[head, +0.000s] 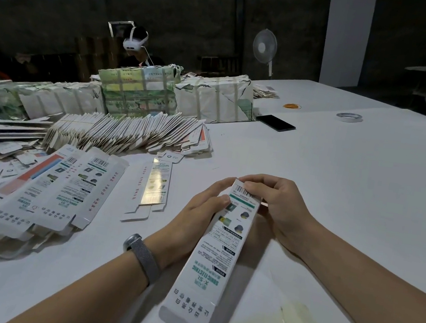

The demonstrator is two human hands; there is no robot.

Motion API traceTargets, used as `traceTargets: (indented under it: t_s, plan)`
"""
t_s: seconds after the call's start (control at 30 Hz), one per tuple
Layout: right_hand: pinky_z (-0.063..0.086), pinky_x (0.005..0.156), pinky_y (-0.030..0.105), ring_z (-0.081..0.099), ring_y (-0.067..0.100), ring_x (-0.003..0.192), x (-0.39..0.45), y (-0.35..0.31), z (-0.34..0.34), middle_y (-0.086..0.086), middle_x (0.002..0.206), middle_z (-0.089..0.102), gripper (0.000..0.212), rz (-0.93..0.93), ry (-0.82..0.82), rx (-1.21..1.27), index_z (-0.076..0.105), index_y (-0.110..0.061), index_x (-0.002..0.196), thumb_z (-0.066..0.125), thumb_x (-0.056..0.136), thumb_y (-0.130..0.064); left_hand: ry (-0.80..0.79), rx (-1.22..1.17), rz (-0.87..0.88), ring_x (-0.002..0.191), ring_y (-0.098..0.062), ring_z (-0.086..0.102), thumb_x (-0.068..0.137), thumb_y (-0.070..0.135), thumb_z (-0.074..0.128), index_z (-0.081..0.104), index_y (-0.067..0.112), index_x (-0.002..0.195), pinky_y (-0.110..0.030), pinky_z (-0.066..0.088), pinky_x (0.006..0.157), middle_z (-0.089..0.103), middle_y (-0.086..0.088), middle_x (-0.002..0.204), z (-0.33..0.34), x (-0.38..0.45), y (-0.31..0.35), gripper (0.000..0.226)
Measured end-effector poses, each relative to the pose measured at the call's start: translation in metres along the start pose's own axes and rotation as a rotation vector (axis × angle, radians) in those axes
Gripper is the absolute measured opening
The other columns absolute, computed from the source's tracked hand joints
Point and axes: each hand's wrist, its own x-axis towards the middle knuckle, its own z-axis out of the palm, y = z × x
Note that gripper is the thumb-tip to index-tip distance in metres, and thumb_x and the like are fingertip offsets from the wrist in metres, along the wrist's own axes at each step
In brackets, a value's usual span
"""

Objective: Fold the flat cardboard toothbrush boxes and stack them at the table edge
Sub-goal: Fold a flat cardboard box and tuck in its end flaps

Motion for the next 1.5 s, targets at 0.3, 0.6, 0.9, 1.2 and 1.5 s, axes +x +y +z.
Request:
traceTargets:
  t_s: [0.3,0.6,0.9,1.2,1.5]
  plan:
    - [0.056,0.058,0.028,0.069,0.021,0.064,-0.0018,-0.0012,0.0035,0.010,0.073,0.073,0.018,-0.005,0.033,-0.016,0.074,-0.009,0.082,0.062,0.092,-0.001,0.004,0.017,-0.010,0.090,-0.018,0.070,0.092,0.029,0.044,0.052,0.023,0.137,-0.029,0.057,0.076,0.075,-0.011,0.111,-0.0001,0.0012,-0.0007,0.046]
    - [0.053,0.052,0.024,0.071,0.017,0.062,-0.0008,-0.0014,0.0051,0.006,0.071,0.074,0.025,-0.050,0.092,-0.099,0.075,-0.016,0.072,0.065,0.091,-0.004,-0.005,0.075,-0.022,0.085,-0.015,0.069,0.108,0.011,0.036,0.051,0.024,0.137,-0.027,0.054,0.072,0.074,-0.010,0.110,-0.0009,-0.0009,0.0019,0.035]
    - [0.054,0.055,0.023,0.070,0.013,0.062,-0.0011,0.0009,0.0075,0.001,0.067,0.072,0.027,-0.128,0.174,-0.127,0.074,-0.019,0.069,0.064,0.090,-0.004,-0.044,-0.008,-0.028,0.094,-0.025,0.072,0.091,0.030,0.051,0.044,0.029,0.141,-0.040,0.058,0.081,0.075,-0.011,0.113,0.0007,0.0015,-0.0001,0.050]
    - [0.056,0.059,0.025,0.069,0.013,0.063,-0.0002,0.0020,0.0063,0.000,0.067,0.071,0.019,-0.129,0.187,-0.088,0.073,-0.015,0.077,0.066,0.091,-0.004,-0.076,-0.102,-0.035,0.089,-0.023,0.074,0.093,0.029,0.056,0.041,0.030,0.144,-0.031,0.059,0.072,0.075,-0.013,0.115,-0.0012,0.0015,-0.0019,0.053]
    - [0.048,0.047,0.021,0.065,0.013,0.056,-0.0011,-0.0002,0.0024,0.003,0.065,0.069,0.031,-0.072,0.086,-0.047,0.073,-0.018,0.069,0.060,0.093,-0.002,-0.119,-0.052,-0.034,0.082,-0.026,0.073,0.104,0.016,0.050,0.036,0.032,0.148,-0.031,0.060,0.066,0.073,-0.018,0.116,-0.0043,-0.0006,-0.0020,0.049]
